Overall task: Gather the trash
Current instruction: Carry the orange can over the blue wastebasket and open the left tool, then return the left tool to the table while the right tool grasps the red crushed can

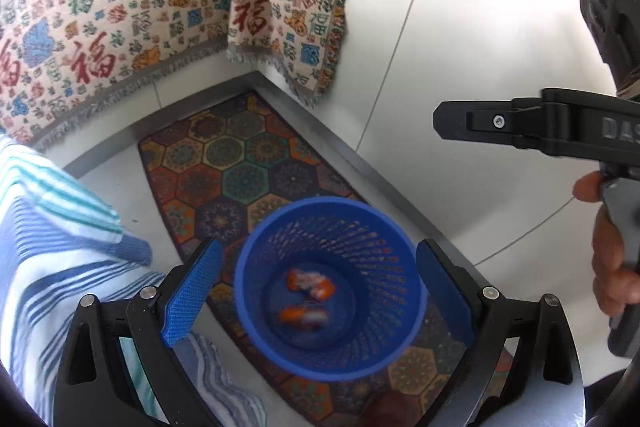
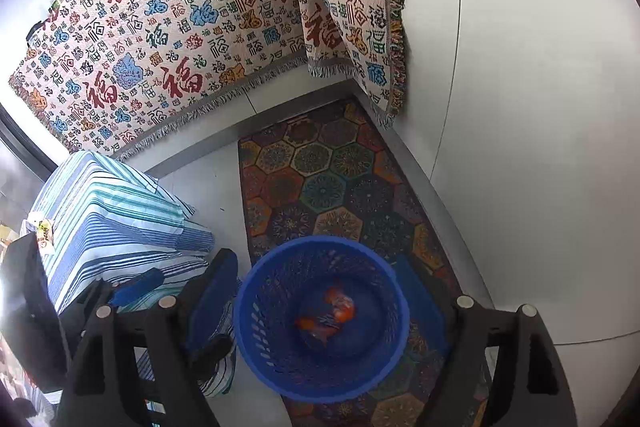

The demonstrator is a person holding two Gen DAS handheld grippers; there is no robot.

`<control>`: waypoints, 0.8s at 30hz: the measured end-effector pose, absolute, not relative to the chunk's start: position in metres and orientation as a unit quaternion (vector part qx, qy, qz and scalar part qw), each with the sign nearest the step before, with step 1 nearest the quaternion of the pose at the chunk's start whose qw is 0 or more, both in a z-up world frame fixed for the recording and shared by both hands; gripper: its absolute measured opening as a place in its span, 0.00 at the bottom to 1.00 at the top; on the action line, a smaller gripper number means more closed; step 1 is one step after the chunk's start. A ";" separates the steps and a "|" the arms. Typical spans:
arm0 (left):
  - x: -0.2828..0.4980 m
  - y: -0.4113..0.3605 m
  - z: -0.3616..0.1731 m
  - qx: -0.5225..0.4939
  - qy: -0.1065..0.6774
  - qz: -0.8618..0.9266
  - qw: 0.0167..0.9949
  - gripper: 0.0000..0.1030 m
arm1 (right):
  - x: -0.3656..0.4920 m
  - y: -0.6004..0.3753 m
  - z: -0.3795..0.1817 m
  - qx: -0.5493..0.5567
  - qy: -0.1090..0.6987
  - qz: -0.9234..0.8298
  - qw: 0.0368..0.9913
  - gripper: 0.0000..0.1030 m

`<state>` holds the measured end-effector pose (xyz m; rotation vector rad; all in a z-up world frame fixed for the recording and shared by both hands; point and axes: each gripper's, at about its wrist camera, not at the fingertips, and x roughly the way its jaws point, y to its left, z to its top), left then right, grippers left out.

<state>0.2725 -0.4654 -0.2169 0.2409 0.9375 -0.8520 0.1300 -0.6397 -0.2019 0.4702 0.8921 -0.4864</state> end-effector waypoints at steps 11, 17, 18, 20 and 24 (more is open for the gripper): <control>0.208 -0.330 -0.149 0.088 0.409 -0.349 0.839 0.95 | 0.137 -0.562 -0.170 0.161 0.403 -0.178 0.883 0.81; 0.175 -0.208 -0.149 0.080 0.414 -0.262 0.868 0.95 | 0.155 -0.476 -0.162 0.095 0.398 -0.099 0.907 0.81; 0.171 -0.187 -0.150 0.072 0.415 -0.245 0.873 0.95 | 0.158 -0.459 -0.162 0.081 0.397 -0.082 0.910 0.81; 0.164 -0.145 -0.149 0.056 0.413 -0.212 0.884 0.95 | 0.164 -0.423 -0.164 0.047 0.398 -0.048 0.915 0.81; 0.165 -0.064 -0.150 0.019 0.409 -0.142 0.901 0.95 | 0.168 -0.355 -0.175 -0.003 0.404 0.016 0.915 0.81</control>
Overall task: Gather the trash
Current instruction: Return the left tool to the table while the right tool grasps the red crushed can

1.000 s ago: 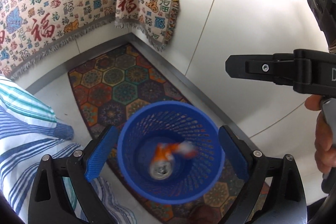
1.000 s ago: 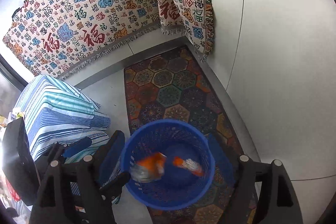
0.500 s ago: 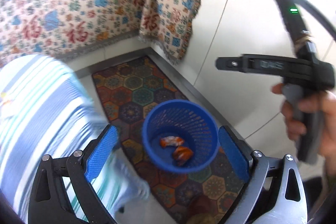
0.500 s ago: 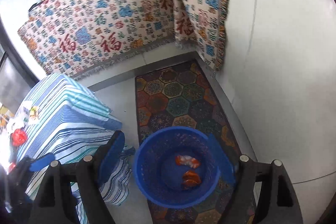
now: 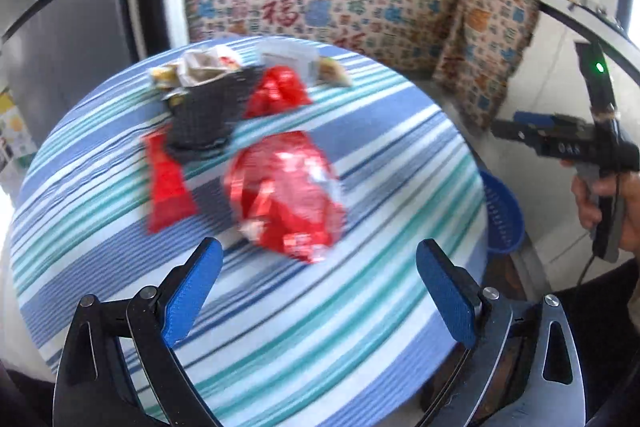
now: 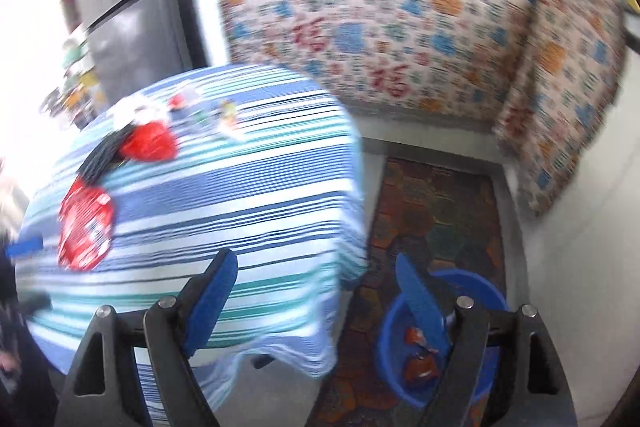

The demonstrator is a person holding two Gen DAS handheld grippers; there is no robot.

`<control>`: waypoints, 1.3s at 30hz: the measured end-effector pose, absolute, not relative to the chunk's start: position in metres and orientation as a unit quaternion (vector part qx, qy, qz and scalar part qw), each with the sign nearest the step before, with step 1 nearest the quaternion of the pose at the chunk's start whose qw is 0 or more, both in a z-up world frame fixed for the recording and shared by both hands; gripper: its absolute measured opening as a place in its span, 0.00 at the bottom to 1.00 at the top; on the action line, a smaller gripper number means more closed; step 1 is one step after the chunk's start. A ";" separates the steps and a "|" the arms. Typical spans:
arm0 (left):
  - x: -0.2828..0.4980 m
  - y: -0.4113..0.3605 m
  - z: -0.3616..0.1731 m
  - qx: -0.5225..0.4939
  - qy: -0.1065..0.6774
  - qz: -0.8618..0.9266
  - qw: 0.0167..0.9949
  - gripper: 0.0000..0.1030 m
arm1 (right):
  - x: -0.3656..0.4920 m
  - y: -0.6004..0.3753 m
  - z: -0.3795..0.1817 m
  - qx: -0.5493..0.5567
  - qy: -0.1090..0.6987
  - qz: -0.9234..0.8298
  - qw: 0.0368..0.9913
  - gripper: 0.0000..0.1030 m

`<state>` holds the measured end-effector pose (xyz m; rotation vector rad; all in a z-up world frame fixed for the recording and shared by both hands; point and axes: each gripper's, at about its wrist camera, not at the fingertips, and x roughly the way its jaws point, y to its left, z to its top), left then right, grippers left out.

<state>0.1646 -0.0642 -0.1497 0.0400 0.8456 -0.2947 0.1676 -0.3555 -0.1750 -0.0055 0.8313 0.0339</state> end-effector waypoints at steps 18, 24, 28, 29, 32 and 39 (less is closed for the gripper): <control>0.193 0.066 -0.197 -0.055 0.435 -0.055 0.897 0.95 | 0.182 -0.140 -0.230 -0.095 0.423 0.132 0.891 0.89; 0.193 0.069 -0.198 -0.057 0.435 -0.052 0.897 0.95 | 0.215 -0.191 -0.221 0.004 0.421 0.045 0.906 0.89; 0.193 0.063 -0.199 -0.046 0.437 -0.061 0.896 0.95 | 0.233 -0.236 -0.224 0.053 0.435 -0.029 0.898 0.89; 0.193 0.062 -0.198 -0.045 0.438 -0.067 0.896 0.95 | 0.235 -0.243 -0.223 0.057 0.435 -0.037 0.898 0.89; 0.195 0.055 -0.191 -0.048 0.432 -0.090 0.896 0.95 | 0.238 -0.253 -0.223 0.058 0.442 -0.053 0.893 0.89; 0.236 0.032 -0.188 -0.056 0.452 -0.125 0.882 0.95 | 0.230 -0.250 -0.226 0.011 0.449 -0.057 0.892 0.89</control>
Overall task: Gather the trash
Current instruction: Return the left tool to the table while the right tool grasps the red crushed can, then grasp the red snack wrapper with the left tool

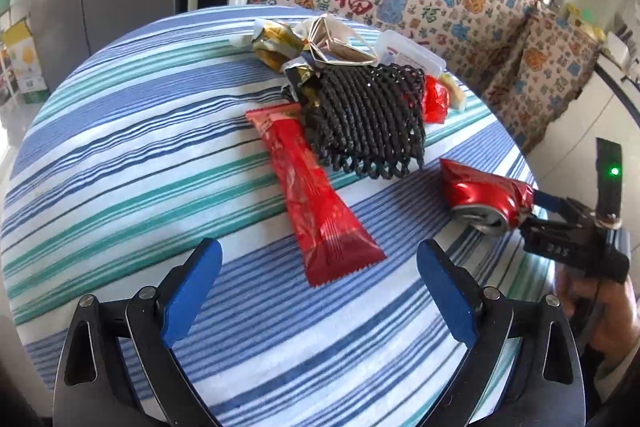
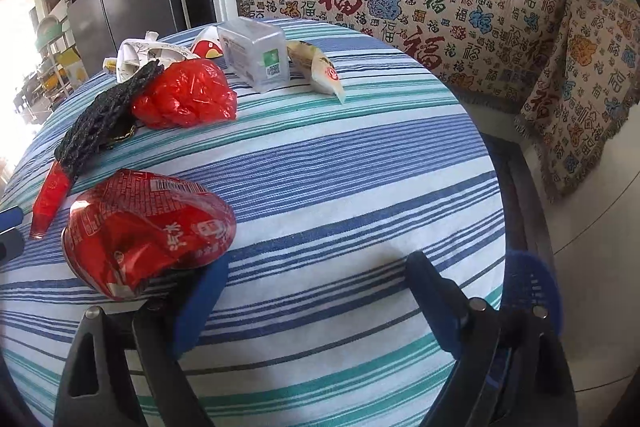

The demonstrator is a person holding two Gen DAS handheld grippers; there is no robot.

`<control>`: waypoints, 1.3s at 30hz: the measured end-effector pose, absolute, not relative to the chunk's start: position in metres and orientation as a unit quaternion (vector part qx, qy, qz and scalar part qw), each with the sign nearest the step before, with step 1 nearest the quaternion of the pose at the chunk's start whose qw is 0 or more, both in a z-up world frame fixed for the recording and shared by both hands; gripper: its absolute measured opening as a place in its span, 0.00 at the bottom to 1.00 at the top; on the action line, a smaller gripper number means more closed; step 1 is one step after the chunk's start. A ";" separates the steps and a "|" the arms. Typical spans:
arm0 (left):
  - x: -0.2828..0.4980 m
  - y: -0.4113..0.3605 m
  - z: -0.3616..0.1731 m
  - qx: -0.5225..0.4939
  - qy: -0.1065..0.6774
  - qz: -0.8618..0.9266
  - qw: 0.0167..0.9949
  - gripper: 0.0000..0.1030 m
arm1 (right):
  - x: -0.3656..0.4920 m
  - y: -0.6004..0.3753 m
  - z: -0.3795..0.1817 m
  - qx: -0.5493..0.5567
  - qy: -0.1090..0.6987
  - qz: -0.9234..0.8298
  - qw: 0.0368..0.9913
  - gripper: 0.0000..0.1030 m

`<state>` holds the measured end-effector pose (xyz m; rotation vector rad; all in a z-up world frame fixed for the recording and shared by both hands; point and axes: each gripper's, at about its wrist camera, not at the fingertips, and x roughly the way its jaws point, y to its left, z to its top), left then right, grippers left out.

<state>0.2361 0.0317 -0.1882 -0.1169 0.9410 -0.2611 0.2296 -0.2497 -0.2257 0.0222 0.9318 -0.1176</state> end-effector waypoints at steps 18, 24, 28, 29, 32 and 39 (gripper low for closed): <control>0.246 0.043 -0.196 -0.004 0.436 -0.068 0.897 0.21 | 0.177 -0.212 -0.221 0.012 0.450 0.070 0.890 0.91; 0.230 0.068 -0.198 -0.016 0.432 -0.020 0.901 0.21 | 0.211 -0.193 -0.222 0.067 0.447 0.058 0.890 1.00; 0.230 0.065 -0.200 -0.006 0.429 -0.015 0.903 0.25 | 0.229 -0.205 -0.224 0.082 0.438 0.013 0.895 1.00; 0.230 0.066 -0.200 -0.009 0.429 -0.019 0.903 0.25 | 0.230 -0.213 -0.224 0.081 0.436 0.001 0.896 0.99; 0.230 0.066 -0.200 -0.007 0.430 -0.030 0.902 0.27 | 0.231 -0.235 -0.225 0.064 0.445 -0.033 0.893 0.98; 0.235 0.056 -0.204 0.013 0.443 -0.044 0.895 0.85 | 0.210 -0.241 -0.229 0.023 0.458 -0.060 0.887 1.00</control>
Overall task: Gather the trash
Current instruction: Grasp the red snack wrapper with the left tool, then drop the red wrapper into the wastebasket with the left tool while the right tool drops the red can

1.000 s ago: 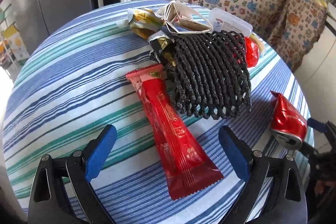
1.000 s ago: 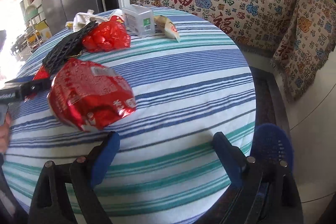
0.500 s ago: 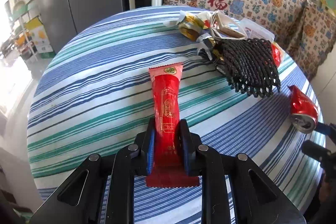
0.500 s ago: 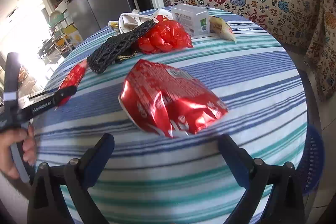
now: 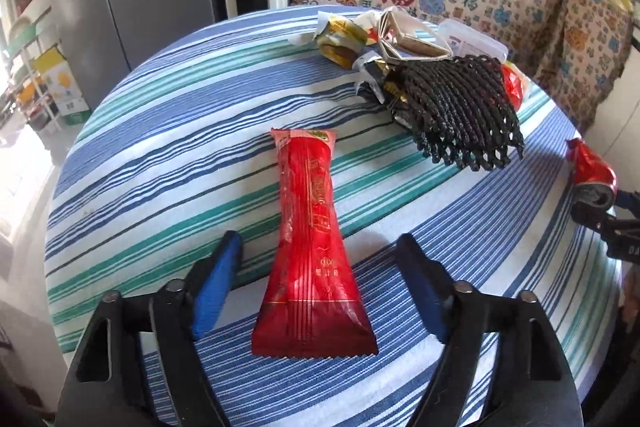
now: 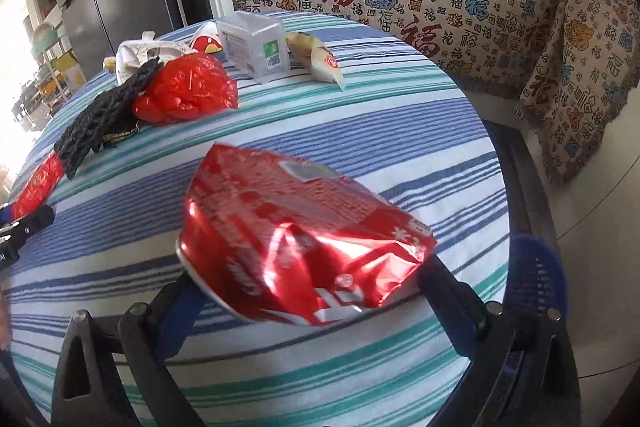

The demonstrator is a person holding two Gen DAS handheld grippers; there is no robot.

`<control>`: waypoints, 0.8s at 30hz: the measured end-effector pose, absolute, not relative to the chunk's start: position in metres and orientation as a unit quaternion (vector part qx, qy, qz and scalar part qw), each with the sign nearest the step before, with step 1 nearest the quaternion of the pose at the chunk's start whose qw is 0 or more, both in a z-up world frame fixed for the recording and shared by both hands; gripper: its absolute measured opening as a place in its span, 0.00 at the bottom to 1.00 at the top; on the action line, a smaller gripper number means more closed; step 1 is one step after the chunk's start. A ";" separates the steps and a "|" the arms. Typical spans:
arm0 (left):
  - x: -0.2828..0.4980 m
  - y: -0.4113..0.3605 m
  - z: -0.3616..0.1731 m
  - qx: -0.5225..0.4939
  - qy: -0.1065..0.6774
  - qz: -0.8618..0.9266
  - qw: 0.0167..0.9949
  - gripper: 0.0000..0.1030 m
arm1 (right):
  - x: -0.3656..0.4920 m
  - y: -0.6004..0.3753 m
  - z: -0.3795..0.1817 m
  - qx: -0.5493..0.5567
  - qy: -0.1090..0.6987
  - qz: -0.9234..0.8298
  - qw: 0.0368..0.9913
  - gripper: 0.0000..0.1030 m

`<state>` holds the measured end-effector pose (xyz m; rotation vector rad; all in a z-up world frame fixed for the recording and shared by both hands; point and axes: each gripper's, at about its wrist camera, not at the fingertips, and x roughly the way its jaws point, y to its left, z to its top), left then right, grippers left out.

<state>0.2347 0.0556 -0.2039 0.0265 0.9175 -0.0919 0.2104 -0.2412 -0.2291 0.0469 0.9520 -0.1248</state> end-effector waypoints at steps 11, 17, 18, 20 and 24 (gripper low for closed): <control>0.260 0.054 -0.208 0.010 0.456 -0.021 0.890 0.99 | 0.243 -0.246 -0.226 0.103 0.429 -0.086 0.893 1.00; 0.252 0.064 -0.199 -0.004 0.428 -0.041 0.903 0.15 | 0.238 -0.248 -0.226 0.093 0.429 -0.073 0.896 0.95; 0.251 0.068 -0.199 -0.015 0.426 -0.044 0.903 0.14 | 0.235 -0.247 -0.225 0.089 0.426 -0.070 0.897 0.95; 0.249 0.075 -0.197 -0.037 0.423 -0.049 0.904 0.13 | 0.231 -0.247 -0.222 0.081 0.426 -0.061 0.899 0.95; 0.240 0.084 -0.191 -0.063 0.413 -0.061 0.907 0.12 | 0.221 -0.248 -0.212 0.072 0.419 -0.049 0.904 0.95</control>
